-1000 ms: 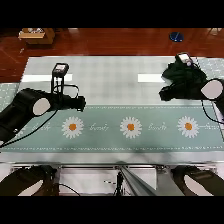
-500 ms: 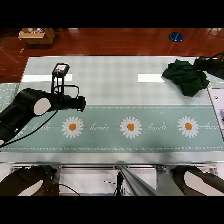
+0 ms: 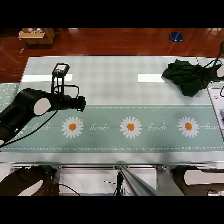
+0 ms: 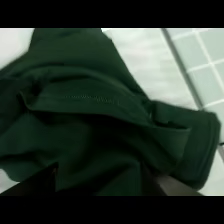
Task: Fold the shirts.
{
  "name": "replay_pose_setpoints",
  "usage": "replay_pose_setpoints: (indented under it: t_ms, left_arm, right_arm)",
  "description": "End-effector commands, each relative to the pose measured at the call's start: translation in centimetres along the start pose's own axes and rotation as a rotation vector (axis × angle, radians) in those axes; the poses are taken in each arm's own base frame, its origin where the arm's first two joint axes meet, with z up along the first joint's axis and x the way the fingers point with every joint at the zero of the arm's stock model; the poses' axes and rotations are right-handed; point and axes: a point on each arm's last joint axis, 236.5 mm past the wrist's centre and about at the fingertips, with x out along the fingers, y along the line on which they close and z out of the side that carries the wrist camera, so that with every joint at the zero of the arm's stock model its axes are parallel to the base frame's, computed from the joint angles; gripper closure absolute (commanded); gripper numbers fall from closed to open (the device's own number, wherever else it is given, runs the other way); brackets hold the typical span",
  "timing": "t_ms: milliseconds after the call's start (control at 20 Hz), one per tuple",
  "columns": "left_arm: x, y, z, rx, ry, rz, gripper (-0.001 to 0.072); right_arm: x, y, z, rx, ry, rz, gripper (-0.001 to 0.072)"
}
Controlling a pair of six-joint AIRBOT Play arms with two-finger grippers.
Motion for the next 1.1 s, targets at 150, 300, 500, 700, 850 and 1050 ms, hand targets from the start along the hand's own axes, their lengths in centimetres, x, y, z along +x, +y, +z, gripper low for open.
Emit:
replay_pose_setpoints:
  t_ms: [150, 300, 500, 700, 850, 1050]
  left_arm:
    - [-0.4, -0.2, 0.6, 0.000, -0.015, -0.004, 0.0010]
    - [-0.6, -0.3, 1.0, 0.000, -0.024, -0.007, 0.0011]
    - [-0.6, -0.3, 1.0, 0.000, -0.025, -0.007, 0.0011]
    - [-1.4, -0.6, 2.2, 0.000, -0.054, -0.015, 0.0011]
    - [-4.0, -1.7, 5.8, 0.039, -0.147, -0.039, 0.0012]
    - [-11.2, -3.5, 12.4, 0.105, -0.341, -0.078, 0.0012]
  right_arm:
    - [5.8, -0.6, -5.8, -0.001, 0.159, -0.011, 0.0127]
    - [7.1, -0.8, -7.4, -0.009, 0.197, -0.019, 0.0159]
    - [6.2, -1.7, -6.6, -0.073, 0.196, -0.054, 0.0686]
    - [0.7, -1.0, 1.5, -0.139, 0.000, -0.044, 0.0687]
    - [-8.3, 0.3, 10.3, -0.119, -0.250, -0.017, 0.0688]
    - [-23.8, 3.0, 17.7, -0.080, -0.562, 0.099, 0.0688]
